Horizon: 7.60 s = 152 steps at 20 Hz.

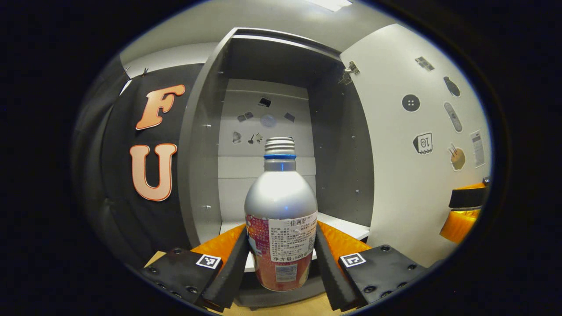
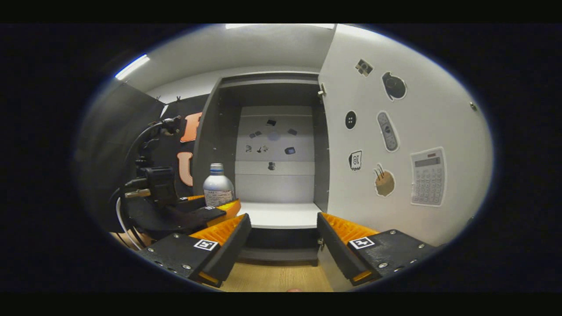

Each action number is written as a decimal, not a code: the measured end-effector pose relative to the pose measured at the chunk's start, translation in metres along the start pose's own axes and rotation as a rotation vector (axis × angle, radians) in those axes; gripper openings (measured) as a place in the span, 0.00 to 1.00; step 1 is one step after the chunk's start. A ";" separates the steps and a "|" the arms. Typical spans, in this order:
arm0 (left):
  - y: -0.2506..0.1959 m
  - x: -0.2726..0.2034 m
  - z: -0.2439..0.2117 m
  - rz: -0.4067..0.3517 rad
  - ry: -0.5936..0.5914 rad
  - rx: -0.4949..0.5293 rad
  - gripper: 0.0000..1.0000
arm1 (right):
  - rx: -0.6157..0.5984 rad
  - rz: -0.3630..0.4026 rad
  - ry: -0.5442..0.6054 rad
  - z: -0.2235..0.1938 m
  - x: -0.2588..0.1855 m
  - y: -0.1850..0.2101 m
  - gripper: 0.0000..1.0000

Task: Open the cabinet door with the right hand, grasp the bottle in the cabinet with the left hand and place it on the coaster, then close the cabinet door with the right hand.

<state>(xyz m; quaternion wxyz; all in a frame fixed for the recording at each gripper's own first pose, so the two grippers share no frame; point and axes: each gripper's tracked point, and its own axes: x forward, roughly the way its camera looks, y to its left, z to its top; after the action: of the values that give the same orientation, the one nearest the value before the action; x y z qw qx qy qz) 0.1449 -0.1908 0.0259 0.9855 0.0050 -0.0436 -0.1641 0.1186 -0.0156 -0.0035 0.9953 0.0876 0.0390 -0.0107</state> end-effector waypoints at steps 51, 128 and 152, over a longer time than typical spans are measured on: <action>0.023 -0.215 -0.322 0.045 0.306 -0.035 0.87 | -0.047 -0.026 0.321 -0.085 -0.072 0.030 0.94; 0.070 -0.172 -0.006 0.143 0.075 -0.040 0.97 | 0.050 -0.051 0.062 0.017 -0.051 0.006 0.81; 0.196 -0.130 -0.026 0.238 0.087 -0.069 0.95 | 0.138 0.199 0.119 -0.010 0.082 0.135 0.39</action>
<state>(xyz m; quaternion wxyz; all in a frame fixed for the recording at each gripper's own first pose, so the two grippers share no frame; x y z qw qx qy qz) 0.0880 0.0367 -0.0064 0.9985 -0.0271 0.0045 -0.0469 0.2035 0.1174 0.0038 0.9790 0.1597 0.0883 0.0904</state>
